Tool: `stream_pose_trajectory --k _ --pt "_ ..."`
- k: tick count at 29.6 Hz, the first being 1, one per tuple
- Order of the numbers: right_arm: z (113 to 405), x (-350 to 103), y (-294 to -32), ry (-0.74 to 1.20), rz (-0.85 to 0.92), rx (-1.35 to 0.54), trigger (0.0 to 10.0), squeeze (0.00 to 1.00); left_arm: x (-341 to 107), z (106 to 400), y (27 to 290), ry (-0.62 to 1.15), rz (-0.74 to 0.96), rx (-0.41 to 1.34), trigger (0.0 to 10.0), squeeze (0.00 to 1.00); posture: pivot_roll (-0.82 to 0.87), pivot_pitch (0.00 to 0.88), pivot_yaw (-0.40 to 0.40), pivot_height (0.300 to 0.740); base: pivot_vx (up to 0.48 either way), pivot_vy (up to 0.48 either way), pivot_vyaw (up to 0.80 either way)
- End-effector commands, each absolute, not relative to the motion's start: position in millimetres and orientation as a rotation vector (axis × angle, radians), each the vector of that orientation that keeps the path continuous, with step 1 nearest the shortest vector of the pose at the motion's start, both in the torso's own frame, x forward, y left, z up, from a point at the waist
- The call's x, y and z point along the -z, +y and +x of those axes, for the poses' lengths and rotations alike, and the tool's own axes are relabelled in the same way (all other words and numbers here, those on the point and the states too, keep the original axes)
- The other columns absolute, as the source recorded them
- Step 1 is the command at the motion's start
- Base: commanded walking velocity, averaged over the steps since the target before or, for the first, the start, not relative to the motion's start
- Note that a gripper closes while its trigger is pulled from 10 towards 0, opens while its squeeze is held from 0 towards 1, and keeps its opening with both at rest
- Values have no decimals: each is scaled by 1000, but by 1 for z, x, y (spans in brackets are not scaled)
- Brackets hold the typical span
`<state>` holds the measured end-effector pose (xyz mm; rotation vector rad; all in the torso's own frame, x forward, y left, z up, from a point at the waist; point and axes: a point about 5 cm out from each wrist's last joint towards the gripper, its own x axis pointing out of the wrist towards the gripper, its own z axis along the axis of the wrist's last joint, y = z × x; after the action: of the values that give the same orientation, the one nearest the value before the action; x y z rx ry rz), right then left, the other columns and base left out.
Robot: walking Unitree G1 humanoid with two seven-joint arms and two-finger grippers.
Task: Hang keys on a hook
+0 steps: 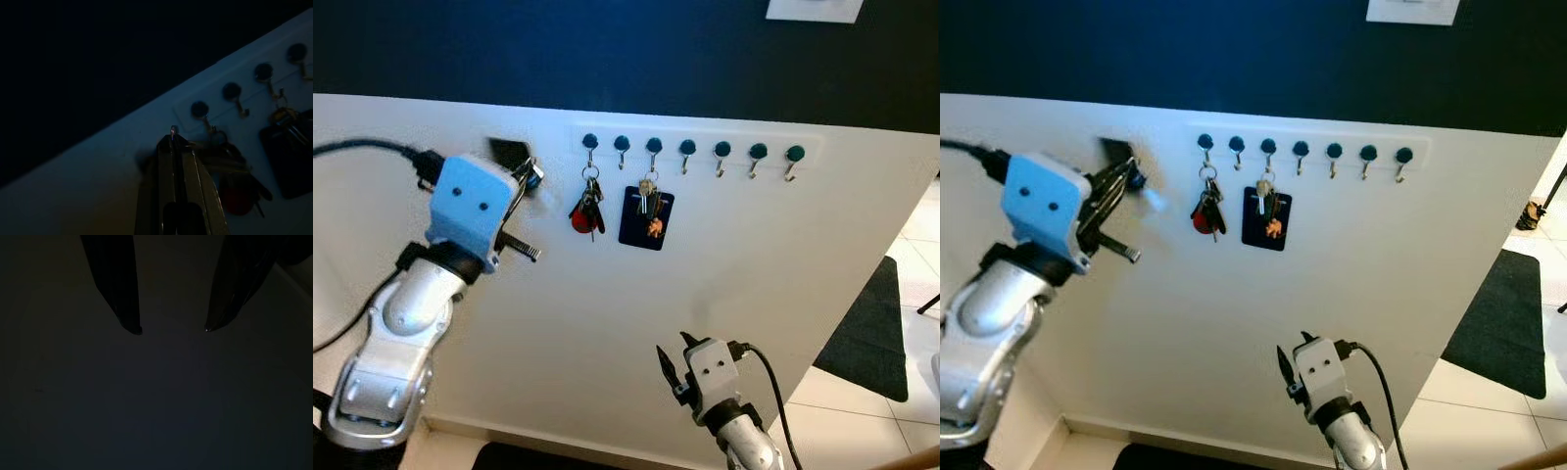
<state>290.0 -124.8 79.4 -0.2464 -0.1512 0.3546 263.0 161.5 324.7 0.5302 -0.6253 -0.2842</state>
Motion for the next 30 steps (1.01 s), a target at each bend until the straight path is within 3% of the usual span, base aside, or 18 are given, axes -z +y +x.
stream_pose_trajectory --k 1,5,15,26,28,30 --pt "289 -78 -126 -140 -245 -346 10000 0 -328 258 155 -632 621 355 10000 0 83 76 13 740 0 0 0" --pt "288 -77 -127 -128 -251 -343 10000 0 -331 258 138 -665 805 441 10000 0 89 78 9 740 0 0 0" --pt "291 -79 -123 -122 -254 -352 10000 0 -341 264 109 -724 975 583 10000 0 90 76 7 740 0 0 0" --pt "292 -78 -120 -116 -255 -349 10000 0 -332 294 86 -624 1014 703 10000 0 84 78 21 740 0 0 0" --pt "292 -78 -120 -116 -254 -342 10000 0 -320 305 77 -489 886 771 10000 0 74 75 27 740 0 0 0" --pt "292 -78 -120 -115 -254 -340 10000 0 -320 307 75 -476 853 777 10000 0 73 74 29 740 0 0 0"
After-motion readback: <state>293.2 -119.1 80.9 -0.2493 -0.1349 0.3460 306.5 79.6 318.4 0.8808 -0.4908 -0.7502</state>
